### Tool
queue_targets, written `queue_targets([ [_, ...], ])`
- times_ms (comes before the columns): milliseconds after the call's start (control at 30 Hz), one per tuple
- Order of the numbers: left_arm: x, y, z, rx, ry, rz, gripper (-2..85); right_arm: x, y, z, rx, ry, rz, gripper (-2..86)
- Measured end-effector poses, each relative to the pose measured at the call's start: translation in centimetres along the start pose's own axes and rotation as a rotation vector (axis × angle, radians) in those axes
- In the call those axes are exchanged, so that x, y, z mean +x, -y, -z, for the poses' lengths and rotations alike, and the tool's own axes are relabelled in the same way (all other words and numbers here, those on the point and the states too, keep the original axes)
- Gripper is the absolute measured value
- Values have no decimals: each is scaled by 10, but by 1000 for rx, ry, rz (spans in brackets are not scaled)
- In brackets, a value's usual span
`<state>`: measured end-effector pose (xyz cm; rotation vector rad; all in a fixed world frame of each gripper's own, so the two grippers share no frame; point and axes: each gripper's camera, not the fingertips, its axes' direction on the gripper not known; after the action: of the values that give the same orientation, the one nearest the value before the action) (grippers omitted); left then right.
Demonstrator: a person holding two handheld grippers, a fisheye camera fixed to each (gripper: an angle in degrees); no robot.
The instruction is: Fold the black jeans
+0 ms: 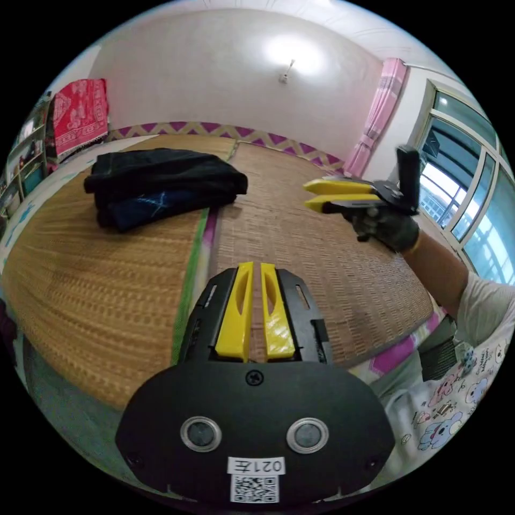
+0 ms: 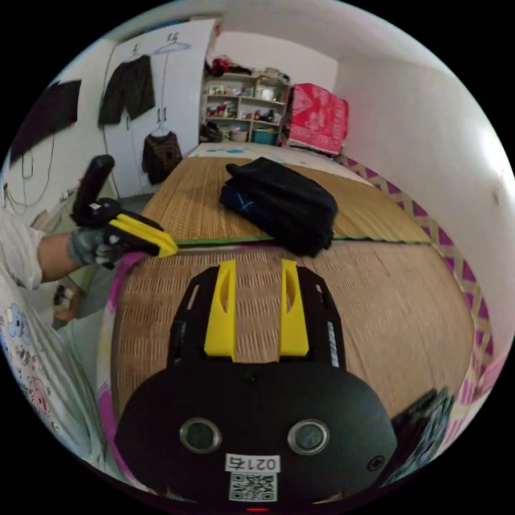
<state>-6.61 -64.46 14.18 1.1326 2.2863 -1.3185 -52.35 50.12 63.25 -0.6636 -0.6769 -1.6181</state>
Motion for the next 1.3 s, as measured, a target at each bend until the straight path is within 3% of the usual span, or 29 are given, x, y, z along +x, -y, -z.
queue_targets([
  [200, -48, -51, 60, 41, -18, 69, -9, -61, 149, -123, -37, -65, 200, 120],
  [400, -91, -88, 96, 34, -15, 117, -10, -96, 233, -215, -98, -179, 323, 134],
  [600, -126, -111, 122, 44, -6, 158, -9, -129, 265, -260, -139, -279, 481, 154],
  [767, -141, -121, 144, 61, -43, 184, -9, -151, 269, -252, -58, -369, 575, 171],
  [933, -146, -124, 158, 72, -52, 199, -9, -159, 276, -262, -112, -308, 605, 111],
  [1067, -152, -125, 168, 84, -95, 236, -10, -149, 289, -267, -146, -263, 509, 54],
  [1133, -156, -127, 174, 89, -84, 254, -9, -128, 298, -251, -125, -175, 369, 50],
  [1300, -162, -128, 181, 71, -75, 269, -9, -13, 284, -149, 131, 98, -131, 44],
])
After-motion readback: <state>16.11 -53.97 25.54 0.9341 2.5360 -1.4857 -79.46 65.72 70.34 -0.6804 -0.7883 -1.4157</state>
